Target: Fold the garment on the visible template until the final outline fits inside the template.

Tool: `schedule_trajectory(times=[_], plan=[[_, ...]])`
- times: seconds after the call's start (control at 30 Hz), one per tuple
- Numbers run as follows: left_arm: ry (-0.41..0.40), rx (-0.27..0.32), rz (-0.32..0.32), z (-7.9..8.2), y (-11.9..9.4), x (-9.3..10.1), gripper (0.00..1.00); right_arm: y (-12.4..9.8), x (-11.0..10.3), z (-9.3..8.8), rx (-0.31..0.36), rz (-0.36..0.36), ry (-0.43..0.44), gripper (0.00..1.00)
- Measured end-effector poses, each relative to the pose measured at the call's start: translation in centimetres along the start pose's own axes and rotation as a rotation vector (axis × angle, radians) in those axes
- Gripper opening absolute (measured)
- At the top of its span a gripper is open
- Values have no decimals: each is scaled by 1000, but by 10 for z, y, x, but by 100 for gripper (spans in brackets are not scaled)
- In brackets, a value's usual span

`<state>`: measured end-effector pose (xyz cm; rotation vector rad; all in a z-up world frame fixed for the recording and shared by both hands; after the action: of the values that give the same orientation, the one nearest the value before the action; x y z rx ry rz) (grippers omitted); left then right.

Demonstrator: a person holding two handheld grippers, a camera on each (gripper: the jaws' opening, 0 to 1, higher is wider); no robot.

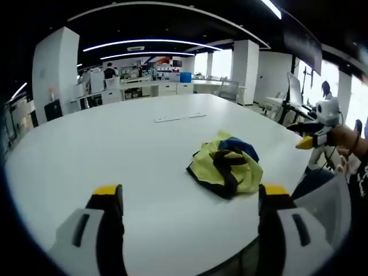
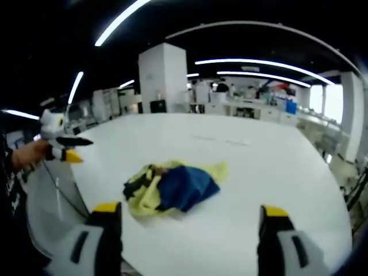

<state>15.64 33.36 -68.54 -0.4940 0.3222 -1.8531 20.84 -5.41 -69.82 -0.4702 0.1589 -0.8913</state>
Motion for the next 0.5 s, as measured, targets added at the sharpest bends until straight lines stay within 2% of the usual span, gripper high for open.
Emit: schedule_trajectory(times=[0.27,0.33,0.5], plan=[[10,-15,-14,-2,4,4,94,2,1,0,14,4,22,98],[11,-11,-16,-1,5,5,92,3,1,-1,10,7,21,94],[19,3,-19,-2,11,8,84,8,4,-2,19,10,25,93]])
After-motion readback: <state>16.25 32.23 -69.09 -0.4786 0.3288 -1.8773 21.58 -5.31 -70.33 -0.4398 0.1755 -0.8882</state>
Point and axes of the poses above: the point that each gripper's makers call its tool centre point, and the gripper's own axes: y roughly forward along the fingers, x roughly to its right, z roughly out of its top, the point moved 8 cm from there along -y, roughly backward along the fingers, and after that the axes turned 8 degrees about -y, right-handed, at the moved point
